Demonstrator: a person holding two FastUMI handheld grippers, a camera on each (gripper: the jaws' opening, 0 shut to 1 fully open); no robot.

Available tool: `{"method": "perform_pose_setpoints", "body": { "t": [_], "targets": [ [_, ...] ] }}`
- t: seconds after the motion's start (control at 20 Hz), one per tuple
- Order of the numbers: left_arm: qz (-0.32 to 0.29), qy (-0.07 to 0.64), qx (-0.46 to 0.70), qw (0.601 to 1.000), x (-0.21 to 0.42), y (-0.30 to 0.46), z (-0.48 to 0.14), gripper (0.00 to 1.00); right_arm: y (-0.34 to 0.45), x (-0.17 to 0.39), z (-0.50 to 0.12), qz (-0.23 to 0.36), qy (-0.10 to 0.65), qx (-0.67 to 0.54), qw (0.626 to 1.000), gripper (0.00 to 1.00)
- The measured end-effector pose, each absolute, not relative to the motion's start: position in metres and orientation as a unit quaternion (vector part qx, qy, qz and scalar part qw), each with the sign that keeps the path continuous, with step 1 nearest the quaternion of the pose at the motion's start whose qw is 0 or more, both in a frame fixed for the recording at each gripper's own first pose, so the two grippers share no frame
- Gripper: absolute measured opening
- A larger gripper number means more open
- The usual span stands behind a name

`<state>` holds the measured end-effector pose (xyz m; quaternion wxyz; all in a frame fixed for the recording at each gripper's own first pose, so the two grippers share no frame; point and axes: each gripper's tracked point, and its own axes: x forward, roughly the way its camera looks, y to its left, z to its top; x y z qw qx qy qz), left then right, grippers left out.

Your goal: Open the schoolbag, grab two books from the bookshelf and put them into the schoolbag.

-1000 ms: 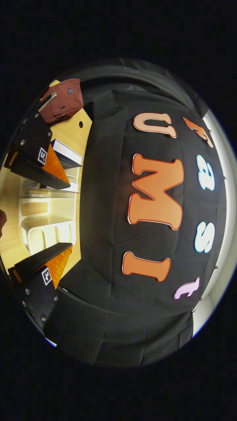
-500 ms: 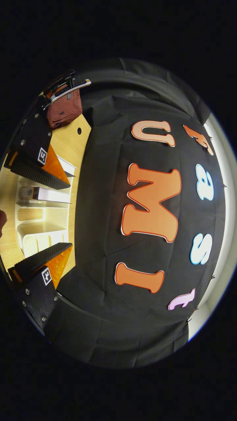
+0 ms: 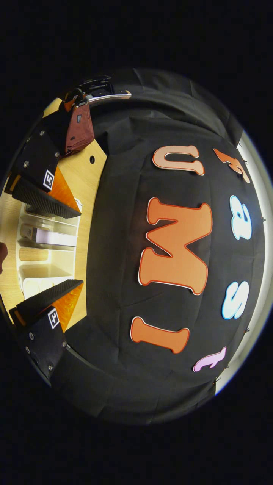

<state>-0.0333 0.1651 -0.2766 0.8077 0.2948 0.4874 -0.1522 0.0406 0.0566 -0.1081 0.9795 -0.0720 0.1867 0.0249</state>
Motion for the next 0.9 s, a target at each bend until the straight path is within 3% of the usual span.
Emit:
{"method": "perform_pose_setpoints", "body": {
  "t": [0.3,0.9],
  "targets": [
    [-0.192,0.486,0.288,0.802,-0.006,0.174,-0.255,0.05,0.075,0.059,-0.104,0.042,0.227,-0.091,0.969,0.96],
    [-0.239,0.491,0.248,0.8,0.031,0.188,-0.242,0.05,0.125,0.064,-0.139,0.092,0.39,-0.025,0.916,0.96]
  ]
}}
